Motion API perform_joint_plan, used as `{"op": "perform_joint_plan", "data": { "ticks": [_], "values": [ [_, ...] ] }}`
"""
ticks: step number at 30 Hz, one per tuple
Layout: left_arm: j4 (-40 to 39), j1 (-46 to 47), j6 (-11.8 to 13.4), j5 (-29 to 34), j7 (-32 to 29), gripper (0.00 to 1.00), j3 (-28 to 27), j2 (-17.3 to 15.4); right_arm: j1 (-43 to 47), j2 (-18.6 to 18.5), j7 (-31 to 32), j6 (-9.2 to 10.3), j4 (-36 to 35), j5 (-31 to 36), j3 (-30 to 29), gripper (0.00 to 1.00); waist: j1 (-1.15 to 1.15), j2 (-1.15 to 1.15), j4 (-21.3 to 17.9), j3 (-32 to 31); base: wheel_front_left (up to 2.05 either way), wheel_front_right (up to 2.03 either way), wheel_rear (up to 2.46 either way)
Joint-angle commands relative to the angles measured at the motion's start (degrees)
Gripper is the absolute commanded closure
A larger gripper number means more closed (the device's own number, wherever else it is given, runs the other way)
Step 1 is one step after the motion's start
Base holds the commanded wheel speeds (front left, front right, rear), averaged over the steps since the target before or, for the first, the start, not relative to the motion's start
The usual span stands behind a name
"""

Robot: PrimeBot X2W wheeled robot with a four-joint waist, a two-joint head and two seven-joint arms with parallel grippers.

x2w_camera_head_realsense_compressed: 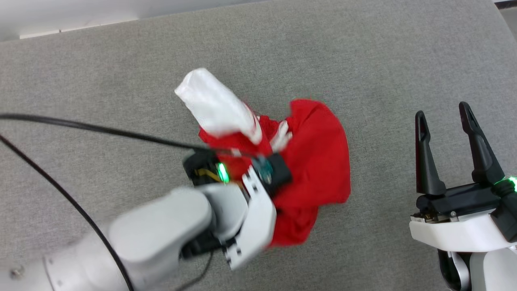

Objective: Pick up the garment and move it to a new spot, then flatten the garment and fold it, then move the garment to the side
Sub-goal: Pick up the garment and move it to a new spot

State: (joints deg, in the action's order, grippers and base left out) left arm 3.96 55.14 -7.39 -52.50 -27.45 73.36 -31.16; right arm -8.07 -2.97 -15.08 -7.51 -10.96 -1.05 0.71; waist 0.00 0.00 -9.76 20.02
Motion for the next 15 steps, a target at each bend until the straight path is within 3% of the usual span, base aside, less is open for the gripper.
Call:
{"op": "perform_joint_plan", "data": {
  "ticks": [1,5,7,8,9,12,15],
  "values": [
    [0.12,-2.87,0.04,1.48,-1.06,1.00,-0.02,1.06,-0.18,0.16,-0.14,0.04,0.30,-0.03,-0.09,0.00,0.00,0.00,0.09,-0.04,0.00,0.00,0.00],
    [0.26,-7.19,0.04,3.36,-2.49,1.00,0.03,2.70,0.25,0.16,-0.14,0.04,0.91,0.13,0.18,0.00,0.00,0.00,0.67,-0.74,0.00,0.00,0.00],
    [1.03,-7.20,0.04,4.21,-0.36,1.00,-0.03,3.00,0.67,0.16,-0.14,0.04,1.19,0.25,0.14,0.00,0.00,0.00,1.09,-1.48,0.00,0.00,0.00],
    [1.47,-6.49,0.04,5.10,1.29,0.20,-0.03,3.14,0.91,0.16,-0.14,0.03,1.31,0.34,0.12,0.00,0.00,0.00,1.32,-1.91,0.00,0.00,0.00],
    [2.17,-5.81,0.04,5.78,3.23,0.00,-0.06,3.27,1.09,0.17,-0.13,0.04,1.45,0.46,0.11,0.00,0.00,0.00,1.56,-2.42,0.00,0.00,0.00],
    [3.76,-5.05,0.06,7.59,9.39,0.00,-0.89,3.68,1.80,0.16,-0.14,0.03,1.85,0.66,0.02,0.00,0.00,0.00,2.30,-4.28,0.00,0.00,0.00],
    [4.06,-5.54,1.82,9.04,14.87,0.00,-2.84,4.02,2.98,0.16,-0.14,0.04,2.34,1.03,-0.34,0.00,0.00,0.00,3.23,-6.29,0.00,0.00,0.00]
  ]
}}
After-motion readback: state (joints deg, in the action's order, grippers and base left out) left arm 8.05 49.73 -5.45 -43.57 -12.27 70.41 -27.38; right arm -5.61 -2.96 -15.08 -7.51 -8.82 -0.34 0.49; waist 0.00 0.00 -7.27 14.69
